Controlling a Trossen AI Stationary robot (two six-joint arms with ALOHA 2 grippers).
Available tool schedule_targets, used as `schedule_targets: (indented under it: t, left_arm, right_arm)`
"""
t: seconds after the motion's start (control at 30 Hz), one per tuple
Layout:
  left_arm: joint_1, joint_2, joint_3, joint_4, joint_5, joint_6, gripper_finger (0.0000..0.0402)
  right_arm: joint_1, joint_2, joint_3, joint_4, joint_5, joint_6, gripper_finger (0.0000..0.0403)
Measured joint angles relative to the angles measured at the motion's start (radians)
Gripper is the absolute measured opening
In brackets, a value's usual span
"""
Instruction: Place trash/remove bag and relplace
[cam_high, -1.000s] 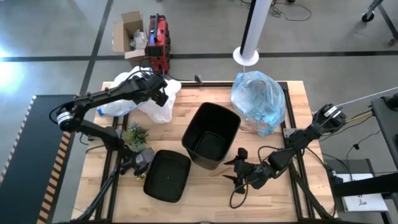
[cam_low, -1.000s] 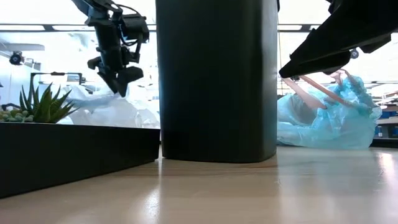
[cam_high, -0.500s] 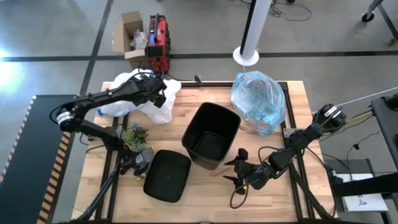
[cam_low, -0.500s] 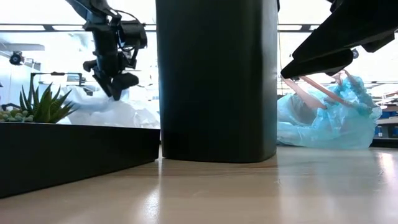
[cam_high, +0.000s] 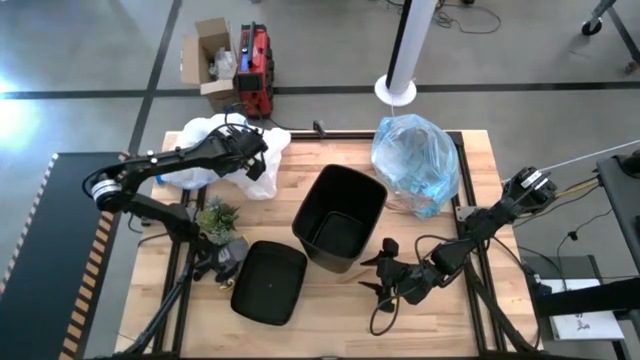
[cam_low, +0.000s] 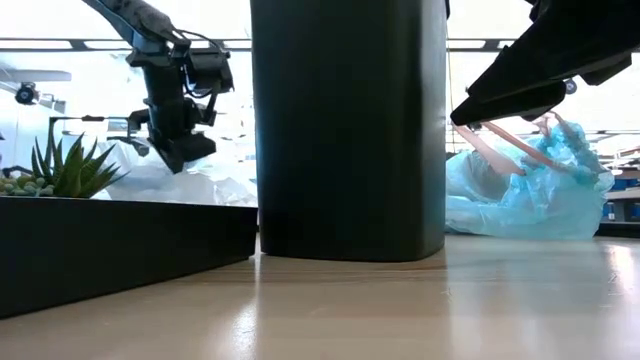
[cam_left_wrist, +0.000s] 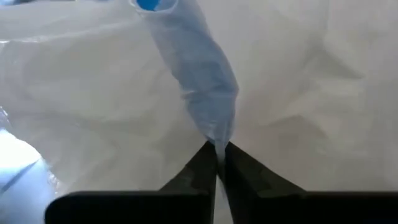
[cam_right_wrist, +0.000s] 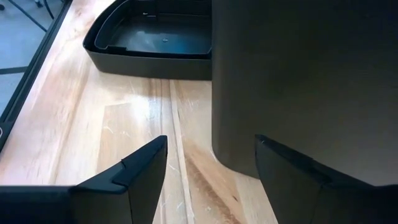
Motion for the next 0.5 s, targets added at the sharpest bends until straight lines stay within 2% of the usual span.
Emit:
schedule_targets:
  t: [0.23, 0.5]
  left_arm:
    - [-0.003, -0.101, 0.11, -0.007, 0.168, 0.006, 0.0002]
    - [-0.018, -0.311, 0.35, 0.109, 0.451, 0.023, 0.0002]
  right_arm:
    - [0.0, 0.0, 0.0, 0.0, 0.0, 0.0, 0.0228]
    - [0.0, 0.0, 0.0, 0.004, 0.0, -0.026, 0.0239]
